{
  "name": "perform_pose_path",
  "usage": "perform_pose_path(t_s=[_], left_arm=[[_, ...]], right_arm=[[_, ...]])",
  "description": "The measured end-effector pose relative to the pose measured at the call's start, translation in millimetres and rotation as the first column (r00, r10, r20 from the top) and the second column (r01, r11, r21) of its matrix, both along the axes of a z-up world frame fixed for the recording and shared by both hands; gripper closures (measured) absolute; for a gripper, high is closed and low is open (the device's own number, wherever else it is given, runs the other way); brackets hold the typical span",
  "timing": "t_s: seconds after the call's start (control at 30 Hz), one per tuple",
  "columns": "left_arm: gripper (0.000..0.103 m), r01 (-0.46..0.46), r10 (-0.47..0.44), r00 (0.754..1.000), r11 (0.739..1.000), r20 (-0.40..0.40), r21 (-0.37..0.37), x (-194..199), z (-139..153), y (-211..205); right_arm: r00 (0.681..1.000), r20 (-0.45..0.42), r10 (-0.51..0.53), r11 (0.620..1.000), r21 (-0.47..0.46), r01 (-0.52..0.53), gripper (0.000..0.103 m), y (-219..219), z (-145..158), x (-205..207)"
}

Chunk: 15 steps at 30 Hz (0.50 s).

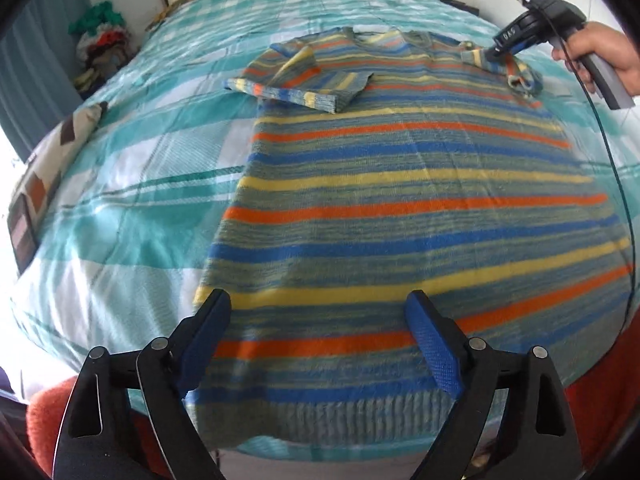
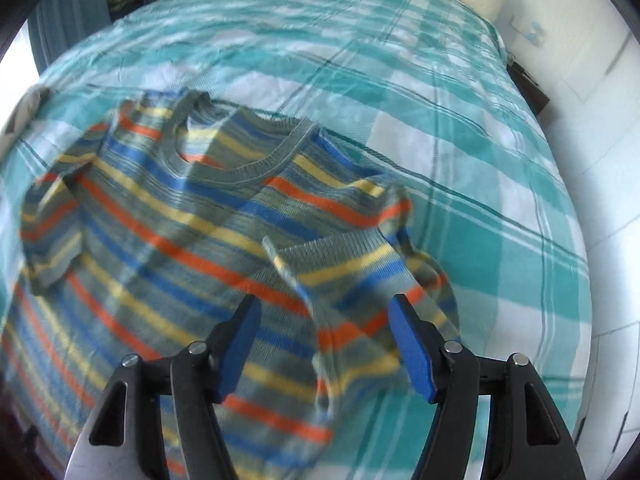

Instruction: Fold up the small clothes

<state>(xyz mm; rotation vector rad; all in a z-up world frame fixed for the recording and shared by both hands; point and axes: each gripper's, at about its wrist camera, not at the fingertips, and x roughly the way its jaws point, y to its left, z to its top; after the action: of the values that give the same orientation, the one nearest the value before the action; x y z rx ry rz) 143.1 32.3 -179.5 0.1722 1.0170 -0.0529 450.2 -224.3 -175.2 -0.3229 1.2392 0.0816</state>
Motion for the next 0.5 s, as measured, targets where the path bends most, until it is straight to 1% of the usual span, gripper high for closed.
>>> perform_pose_path(t_s=[0.03,0.07,0.1,0.13,0.2,0.23,0.3,0.33,0.37,0.4,0.47,0.5], left_arm=[[0.013,-0.01,0.01,1.0,1.0,0.003,0.001,-1,0,2],[0.013,-0.021,0.021,1.0,1.0,-0.001,-0.012,0,-1,4],[0.013,-0.035,0.035,0.999,0.999,-0.008,-0.034,1,-2,7],[0.013,-0.048,0.048,0.999,0.997,-0.013,-0.058,2,-1,10],[0.013,-0.057,0.056,0.998,0.994,-0.015,-0.089,2,0,13],[0.013,-0.055,0.054,0.998,0.993,-0.016,-0.106,3,1,13],[0.013,-0.053,0.05,0.998,0.99,-0.023,-0.131,3,1,12],[0.013,-0.051,0.047,0.998,0.988,-0.032,-0.143,5,0,11],[0.013,-0.05,0.044,0.998,0.988,-0.04,-0.148,6,0,9],[0.013,-0.05,0.043,0.998,0.988,-0.049,-0.148,7,-2,7],[0.013,-0.053,0.047,0.997,0.99,-0.055,-0.131,7,-4,4],[0.013,-0.053,0.046,0.998,0.991,-0.053,-0.125,6,-4,3]], right_arm=[[0.999,-0.019,-0.04,0.999,0.024,0.04,0.098,-9,-4,0],[0.995,0.012,-0.103,0.992,0.078,0.102,0.1,-24,2,-4],[0.981,0.075,-0.178,0.975,0.151,0.165,0.1,-45,15,-15],[0.958,0.12,-0.262,0.946,0.229,0.23,0.1,-70,28,-29],[0.884,0.155,-0.441,0.847,0.397,0.353,0.1,-126,47,-74],[0.837,0.156,-0.525,0.791,0.452,0.412,0.1,-155,50,-103],[0.769,0.13,-0.625,0.715,0.492,0.498,0.099,-195,44,-150],[0.73,0.097,-0.677,0.668,0.498,0.553,0.097,-216,33,-178],[0.701,0.069,-0.71,0.631,0.504,0.59,0.093,-228,24,-197],[0.674,0.024,-0.739,0.587,0.514,0.625,0.092,-240,12,-217],[0.64,-0.047,-0.767,0.517,0.545,0.659,0.09,-255,-7,-254],[0.637,-0.053,-0.769,0.504,0.563,0.655,0.09,-259,-11,-261]])
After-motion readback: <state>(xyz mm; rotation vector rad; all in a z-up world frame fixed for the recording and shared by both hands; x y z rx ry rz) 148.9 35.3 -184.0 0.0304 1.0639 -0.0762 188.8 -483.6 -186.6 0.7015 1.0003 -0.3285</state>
